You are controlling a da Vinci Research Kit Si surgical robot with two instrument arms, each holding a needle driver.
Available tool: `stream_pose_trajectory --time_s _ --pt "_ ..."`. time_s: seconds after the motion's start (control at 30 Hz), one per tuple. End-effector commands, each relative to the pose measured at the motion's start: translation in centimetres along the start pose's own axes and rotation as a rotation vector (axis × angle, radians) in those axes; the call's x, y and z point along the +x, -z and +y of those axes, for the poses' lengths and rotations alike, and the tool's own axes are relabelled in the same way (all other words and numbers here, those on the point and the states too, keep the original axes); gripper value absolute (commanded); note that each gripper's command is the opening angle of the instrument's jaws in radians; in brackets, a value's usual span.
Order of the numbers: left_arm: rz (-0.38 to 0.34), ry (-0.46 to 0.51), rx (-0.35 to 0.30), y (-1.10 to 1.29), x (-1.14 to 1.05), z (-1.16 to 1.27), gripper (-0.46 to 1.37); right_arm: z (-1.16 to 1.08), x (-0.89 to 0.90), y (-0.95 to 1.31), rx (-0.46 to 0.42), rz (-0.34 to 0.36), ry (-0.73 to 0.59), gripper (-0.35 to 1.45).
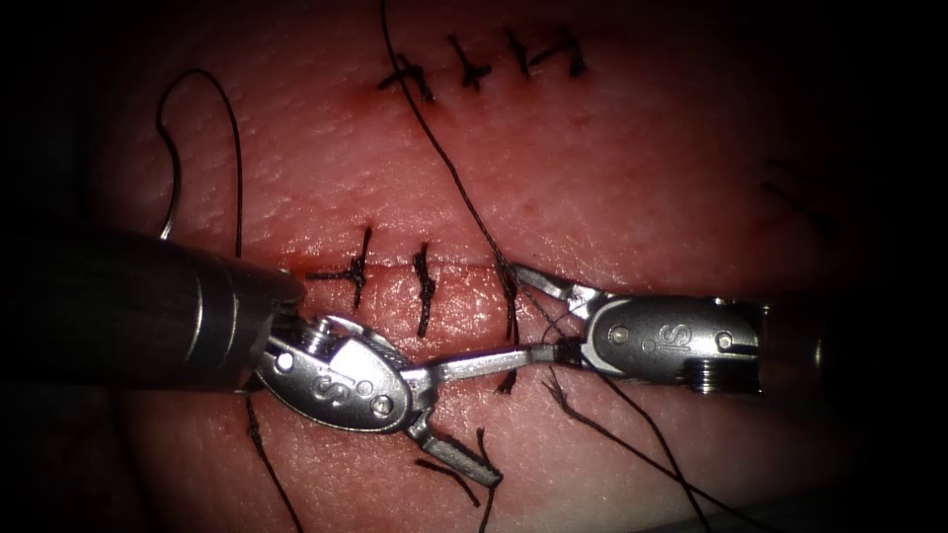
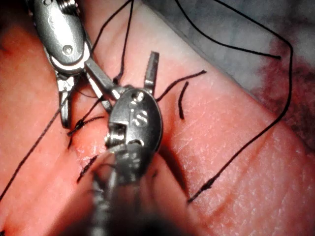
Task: Wound Closure
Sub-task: Pick up tail of suture with left driver
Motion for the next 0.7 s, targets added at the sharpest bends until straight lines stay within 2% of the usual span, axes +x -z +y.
stream_pose_trajectory --time_s 0.03,0.3,0.5,0.57,0.63,0.67,0.7 --pt "-0.017 -0.008 -0.009 -0.02 -0.05 0.01 0.85 0.0 0.0 0.0 0.005 0.0 0.0 1.11" --pt "-0.068 -0.041 -0.001 -0.12 -0.27 0.04 0.77 -0.01 0.0 0.0 0.005 0.001 0.001 1.11" --pt "-0.046 -0.047 -0.031 -0.21 -0.32 0.06 0.62 -0.01 0.0 0.0 0.005 0.001 0.001 1.11" --pt "-0.04 -0.042 -0.037 -0.23 -0.32 0.06 0.43 -0.01 -0.01 0.0 0.005 0.001 0.002 1.11" --pt "-0.04 -0.042 -0.037 -0.23 -0.32 0.05 0.16 -0.01 -0.01 0.01 0.005 0.001 0.002 1.11" --pt "-0.037 -0.042 -0.04 -0.22 -0.33 0.05 -0.16 -0.01 -0.01 0.01 0.006 0.001 0.002 1.11" --pt "-0.034 -0.042 -0.044 -0.22 -0.33 0.05 -0.35 -0.01 -0.01 0.01 0.006 0.001 0.002 1.11"
